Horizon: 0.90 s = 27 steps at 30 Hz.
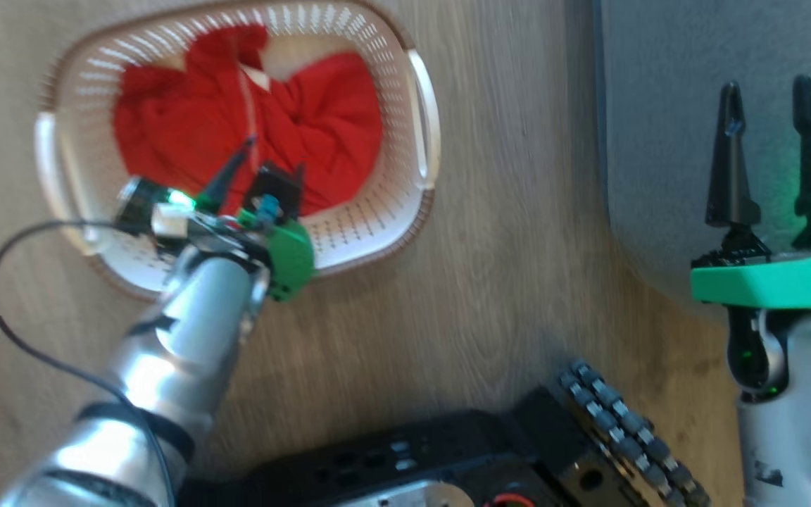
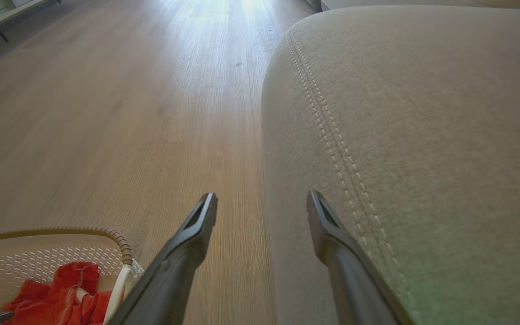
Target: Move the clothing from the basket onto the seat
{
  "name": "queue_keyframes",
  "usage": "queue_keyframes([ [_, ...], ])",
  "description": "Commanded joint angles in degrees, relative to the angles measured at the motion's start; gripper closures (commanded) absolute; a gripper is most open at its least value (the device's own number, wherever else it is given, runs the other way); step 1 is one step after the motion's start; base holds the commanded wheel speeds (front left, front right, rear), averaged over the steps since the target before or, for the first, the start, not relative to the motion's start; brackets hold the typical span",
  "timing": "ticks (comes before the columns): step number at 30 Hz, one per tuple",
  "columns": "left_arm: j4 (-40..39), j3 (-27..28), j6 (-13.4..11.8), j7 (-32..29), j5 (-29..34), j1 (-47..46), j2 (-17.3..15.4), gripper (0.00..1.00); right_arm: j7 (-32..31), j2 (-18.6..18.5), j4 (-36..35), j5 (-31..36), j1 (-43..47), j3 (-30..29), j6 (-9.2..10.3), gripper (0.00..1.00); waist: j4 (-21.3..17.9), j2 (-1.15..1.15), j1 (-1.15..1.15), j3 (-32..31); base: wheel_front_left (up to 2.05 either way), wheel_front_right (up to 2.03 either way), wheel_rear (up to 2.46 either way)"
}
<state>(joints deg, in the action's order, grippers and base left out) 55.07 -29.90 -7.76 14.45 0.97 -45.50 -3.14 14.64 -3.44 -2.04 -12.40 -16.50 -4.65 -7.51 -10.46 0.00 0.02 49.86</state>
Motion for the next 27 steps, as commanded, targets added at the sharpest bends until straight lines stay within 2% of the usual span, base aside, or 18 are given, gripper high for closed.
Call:
queue_keyframes([
  [1, 1.58, 0.95, -0.54, 0.55, 0.39, -0.95, -1.06, 0.00, 0.36, 0.40, -1.81, -0.89, 1.09, 1.69, 0.02, 0.00, -3.41, 0.00, -0.02, 5.13, 0.00, 0.00, 0.00],
  [4, 7.77, 0.53, -0.93, 0.55, 1.02, -5.09, -1.45, 0.00, 0.36, 0.52, -2.31, -3.07, 1.49, 2.50, 0.02, 0.00, -4.25, 0.00, -0.02, 6.85, 0.00, 0.00, 0.00],
  [6, 11.55, -0.03, -0.14, 0.55, 1.26, -7.37, -1.41, 0.00, 0.36, 0.54, -2.51, -4.23, 2.46, 3.21, 0.02, 0.00, -4.40, 0.00, -0.02, 7.54, 0.00, 0.00, 0.00],
  [7, 14.57, -0.61, 1.06, 0.54, 1.37, -9.30, -1.28, 0.00, 0.36, 0.54, -2.57, -4.90, 3.50, 4.16, 0.02, 0.00, -4.58, 0.00, -0.02, 8.00, 0.00, 0.00, 0.00],
  [14, 17.99, -1.39, 2.99, -2.72, 1.08, -12.91, -1.27, 0.00, 0.36, 0.55, -3.97, -6.02, 5.56, 5.93, 0.02, 0.00, -4.93, 0.00, -0.02, 9.05, 0.00, 0.00, 0.00],
  [20, 18.70, -2.18, 2.98, -9.17, 1.08, -15.15, -1.41, 0.00, 0.36, 0.56, -6.44, -6.94, 7.11, 7.45, 0.02, 0.00, -5.06, 0.00, -0.02, 9.65, 0.00, 0.00, 0.00],
  [22, 18.75, -2.45, 2.59, -8.67, 0.92, -14.71, -1.11, 0.00, 0.36, 0.56, -7.27, -6.98, 7.72, 7.61, 0.02, 0.00, -4.92, 0.00, -0.02, 9.71, 0.00, 0.00, 0.00],
  [27, 18.84, -4.38, 3.12, -12.37, 1.71, -14.84, -0.65, 0.00, 0.36, 0.56, -9.23, -6.66, 9.31, 7.79, 0.02, 0.00, -4.78, 0.00, -0.02, 10.06, 0.00, 0.00, 0.00],
])
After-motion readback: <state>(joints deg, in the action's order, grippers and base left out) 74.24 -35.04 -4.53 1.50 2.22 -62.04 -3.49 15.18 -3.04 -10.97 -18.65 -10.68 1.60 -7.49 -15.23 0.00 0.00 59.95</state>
